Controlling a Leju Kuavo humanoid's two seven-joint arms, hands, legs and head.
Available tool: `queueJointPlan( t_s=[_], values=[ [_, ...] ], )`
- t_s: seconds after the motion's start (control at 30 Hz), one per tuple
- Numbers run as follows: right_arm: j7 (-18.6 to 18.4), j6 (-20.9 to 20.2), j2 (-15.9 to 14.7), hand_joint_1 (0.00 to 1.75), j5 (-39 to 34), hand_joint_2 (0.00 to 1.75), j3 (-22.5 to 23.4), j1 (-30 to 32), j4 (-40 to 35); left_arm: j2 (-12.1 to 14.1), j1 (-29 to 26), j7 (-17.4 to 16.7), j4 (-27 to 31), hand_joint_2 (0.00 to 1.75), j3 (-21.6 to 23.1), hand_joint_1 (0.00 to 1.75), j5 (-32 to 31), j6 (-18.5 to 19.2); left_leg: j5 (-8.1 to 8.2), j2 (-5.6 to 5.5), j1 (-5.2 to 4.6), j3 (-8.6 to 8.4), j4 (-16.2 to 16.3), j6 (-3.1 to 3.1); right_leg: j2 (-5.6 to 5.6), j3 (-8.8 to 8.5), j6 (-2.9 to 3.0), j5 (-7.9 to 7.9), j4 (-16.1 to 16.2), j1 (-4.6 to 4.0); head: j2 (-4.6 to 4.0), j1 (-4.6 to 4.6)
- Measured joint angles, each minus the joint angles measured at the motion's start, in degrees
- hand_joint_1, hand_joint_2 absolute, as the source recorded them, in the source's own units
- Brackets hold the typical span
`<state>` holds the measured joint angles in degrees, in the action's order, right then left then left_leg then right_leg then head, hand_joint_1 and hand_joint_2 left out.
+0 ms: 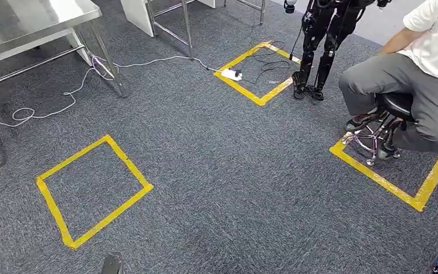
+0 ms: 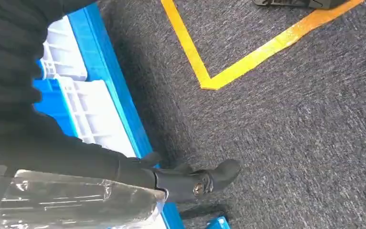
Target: Take the parts from the cabinet and place them on the table.
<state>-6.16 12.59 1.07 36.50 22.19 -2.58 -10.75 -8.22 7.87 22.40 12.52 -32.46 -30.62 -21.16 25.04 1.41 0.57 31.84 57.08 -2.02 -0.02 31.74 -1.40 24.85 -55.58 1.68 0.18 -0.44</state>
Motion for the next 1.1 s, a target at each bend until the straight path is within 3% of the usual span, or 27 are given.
queueJointPlan(
  t_s=[0.03,0.07,0.1,0.17,0.2,0.23,0.27,0.3,0.33,0.37,0.4,0.43,0.47,0.53,0.57,0.63,0.7,0.73,0.77,0.83,0.87,0.9,0.93,0.97,1.03,1.07,1.1],
  values=[
    [-0.07,0.13,0.17,0.00,-0.04,1.75,0.13,-0.04,0.00,0.00,0.03,0.00,0.02,0.00,0.00,0.00,0.00,-0.11,-0.59,0.00,-0.39,-0.73,-1.68,-0.84,-0.02,-0.48,-0.58,-0.40,0.69,-0.22,0.00,-0.40],
    [-0.09,0.17,-0.08,0.00,-0.09,1.75,0.26,0.00,0.00,-0.26,-0.04,0.00,-0.02,0.00,0.00,0.00,-0.02,-0.13,-2.12,0.29,0.65,-2.13,-4.16,-1.37,-0.11,-0.15,-0.33,-0.21,0.20,-0.39,0.00,-0.17],
    [-0.09,0.20,-0.11,0.00,-0.13,1.75,0.33,0.01,0.00,-0.39,0.02,0.00,-0.02,0.00,0.00,0.00,-0.07,-0.22,-2.58,0.36,0.40,-2.52,-5.21,-1.71,-0.02,0.90,-0.08,1.05,-1.46,-0.49,0.00,-0.18],
    [-0.09,0.24,-0.04,0.00,-0.17,1.75,0.46,0.02,0.00,-0.37,0.08,-0.02,-0.02,0.00,0.00,0.00,-0.07,-0.26,-2.89,0.78,0.45,-2.04,-5.20,-1.78,0.05,5.33,0.31,5.03,-10.16,-0.10,0.00,-0.02],
    [-0.11,0.26,-0.17,0.00,-0.17,1.75,0.63,0.13,0.00,-0.46,0.03,-0.02,-0.02,0.00,0.00,0.00,-0.07,-0.26,-2.85,0.95,0.44,-1.82,-5.18,-1.72,0.05,7.54,0.00,6.63,-14.69,0.19,0.00,-0.04],
    [-0.15,0.26,-0.22,0.00,-0.18,1.75,0.74,0.29,0.00,-0.48,0.03,-0.02,-0.04,0.00,0.00,0.00,-0.07,-0.26,-2.93,1.05,0.53,-1.62,-5.08,-1.52,0.02,8.75,-0.66,7.07,-17.16,0.53,0.00,-0.04],
    [-0.24,0.28,-0.31,0.00,-0.24,1.75,0.79,0.40,0.00,-0.53,0.02,-0.02,-0.07,0.00,0.00,0.00,-0.07,-0.26,-2.89,1.26,0.79,-1.52,-4.94,-1.00,-0.03,8.24,-1.52,6.35,-16.17,1.00,0.00,0.00],
    [-0.26,0.28,-0.37,0.00,-0.24,1.75,0.81,0.42,0.00,-0.61,0.00,-0.02,-0.07,0.00,0.00,0.00,-0.07,-0.26,-2.73,1.44,1.19,-1.39,-4.57,-0.38,-0.15,6.22,-2.71,4.72,-12.53,1.52,0.00,-0.02],
    [-0.24,0.31,-0.44,0.00,-0.24,1.75,0.81,0.37,0.00,-0.63,0.01,-0.02,-0.07,0.00,0.00,0.00,-0.07,-0.26,-2.33,1.76,1.72,-1.13,-3.71,0.44,-0.60,3.35,-3.89,2.78,-7.29,2.11,0.00,0.00],
    [-0.24,0.31,-0.42,0.00,-0.20,1.75,0.81,0.25,0.00,-0.63,0.04,-0.02,-0.07,0.00,0.00,0.00,-0.07,-0.26,-1.67,2.04,1.93,-0.65,-2.24,1.41,-2.08,0.35,-4.98,1.23,-2.05,2.79,0.00,0.04],
    [-0.24,0.28,0.48,0.00,-0.17,1.75,0.83,-0.16,0.00,0.02,0.04,-0.04,0.00,0.00,0.00,0.00,-0.07,-0.28,-0.77,2.39,1.50,0.22,-0.83,2.50,-3.39,0.83,-4.81,2.09,-2.99,2.32,0.00,0.67],
    [-0.26,0.33,0.06,0.00,-0.15,1.75,0.85,-0.36,-0.05,-0.09,-0.01,-0.04,-0.02,0.00,0.00,0.00,-0.09,-0.31,0.32,2.85,1.49,0.57,0.61,3.27,-2.38,1.17,-3.12,2.13,-3.01,2.11,0.00,0.07],
    [-0.26,0.33,0.22,0.00,-0.15,1.75,0.85,-0.22,-0.02,-0.11,0.05,0.02,-0.02,0.00,0.00,0.00,-0.09,-0.39,0.42,3.03,1.66,0.47,0.58,3.36,-1.93,1.42,-2.14,2.37,-3.29,2.17,0.00,-0.04],
    [-0.24,0.33,0.20,0.00,-0.17,1.75,0.90,-0.09,0.00,-0.15,0.01,0.00,-0.07,0.00,0.00,0.00,-0.15,-0.29,0.52,3.56,2.28,0.43,0.55,3.47,-0.89,1.69,-1.09,2.14,-3.70,2.08,0.00,-0.28],
    [-0.26,0.33,0.15,0.00,-0.20,1.75,0.92,0.02,0.00,-0.18,0.01,0.00,-0.09,0.00,0.00,0.00,-0.18,-0.24,1.24,2.72,2.61,0.47,1.10,3.63,-0.57,1.78,-0.66,1.89,-3.60,1.96,0.00,-0.39],
    [-0.26,0.33,0.15,0.00,-0.31,1.75,1.01,0.14,0.00,-0.20,-0.09,0.00,-0.11,0.00,0.00,0.00,-0.26,-0.22,6.43,-0.22,2.46,2.78,7.05,3.20,0.10,2.06,-0.18,1.58,-3.55,1.50,0.00,-0.42],
    [-0.24,0.33,0.22,0.00,-0.31,1.75,1.03,0.11,0.00,-0.18,-0.25,-0.13,-0.18,0.00,0.00,0.00,-0.31,-0.09,11.22,-0.93,2.05,7.16,16.99,2.55,1.18,2.52,0.15,1.37,-3.57,0.59,0.00,-0.61],
    [-0.24,0.33,0.24,0.00,-0.31,1.75,1.07,0.16,0.00,-0.18,-0.35,-0.24,-0.22,0.00,0.00,0.00,-0.33,-0.09,12.09,-1.01,1.76,8.47,19.87,1.98,1.74,2.66,0.32,1.26,-3.58,0.17,0.00,-0.57],
    [-0.26,0.33,0.24,0.00,-0.31,1.75,1.09,0.28,0.00,-0.18,-0.46,-0.31,-0.22,0.00,0.00,0.00,-0.33,-0.09,11.46,-1.09,1.34,8.46,19.95,1.27,2.28,2.67,0.36,1.24,-3.58,-0.19,0.00,-0.55],
    [-0.24,0.33,0.24,0.00,-0.31,1.75,1.14,0.35,0.00,-0.20,-0.54,-0.37,-0.24,0.00,0.00,0.00,-0.42,0.02,6.97,-1.67,0.27,4.87,13.00,-0.49,3.48,2.40,0.53,1.14,-3.57,-0.73,0.00,-0.54],
    [-0.24,0.26,0.26,0.00,-0.24,1.75,1.14,0.29,0.00,-0.18,-0.52,-0.67,-0.24,0.00,0.00,0.00,-0.61,0.26,4.20,-2.76,-0.37,2.06,7.58,-1.55,4.09,2.14,0.53,1.13,-3.55,-0.92,0.00,-0.55],
    [-0.24,0.15,0.53,0.00,-0.17,1.75,1.14,0.31,0.02,0.02,-0.50,-1.20,-0.24,0.00,0.00,0.00,-0.66,0.70,3.23,-5.19,-1.03,0.25,3.87,-2.79,4.48,2.21,0.69,1.01,-3.42,-0.46,0.00,-0.46],
    [-0.24,0.11,0.76,0.00,-0.15,1.75,1.14,0.12,0.02,0.26,-0.51,-2.06,-0.28,0.00,0.02,0.00,-0.74,1.32,3.30,-4.94,-1.24,0.39,3.94,-3.00,4.79,2.22,0.47,0.81,-3.36,-1.08,0.00,-0.04],
    [-0.26,-0.09,0.81,0.00,-0.04,1.75,1.14,0.04,0.02,0.26,-0.49,-3.33,-0.37,0.00,0.04,0.00,-1.12,2.39,3.05,-4.50,-1.58,0.35,3.47,-3.13,5.15,2.50,0.29,0.69,-3.35,-0.41,0.00,-0.31],
    [-0.24,-0.44,0.87,0.00,0.20,1.75,1.14,0.28,0.04,0.35,-0.41,-6.57,-0.37,0.00,0.22,0.00,-1.51,4.87,2.71,-3.75,-1.98,0.10,2.74,-3.61,5.90,2.42,-0.47,0.20,-2.65,-0.26,0.00,-0.50],
    [-0.28,-0.57,0.87,0.00,0.33,1.75,1.14,0.37,0.04,0.37,-0.48,-7.95,-0.37,0.00,0.37,0.00,-1.92,5.90,1.35,-3.12,-1.49,-1.13,0.07,-3.93,6.07,2.31,-0.76,-0.03,-2.32,-1.16,0.00,-0.35],
    [-0.33,-0.70,0.70,0.00,0.35,1.75,1.16,0.44,0.04,0.31,-0.50,-8.72,-0.39,0.00,0.52,0.00,-2.18,6.90,0.51,-2.52,-1.44,-1.82,-1.16,-3.39,3.70,3.23,-0.46,0.61,-3.64,-1.04,0.00,-0.33]
  ],
)
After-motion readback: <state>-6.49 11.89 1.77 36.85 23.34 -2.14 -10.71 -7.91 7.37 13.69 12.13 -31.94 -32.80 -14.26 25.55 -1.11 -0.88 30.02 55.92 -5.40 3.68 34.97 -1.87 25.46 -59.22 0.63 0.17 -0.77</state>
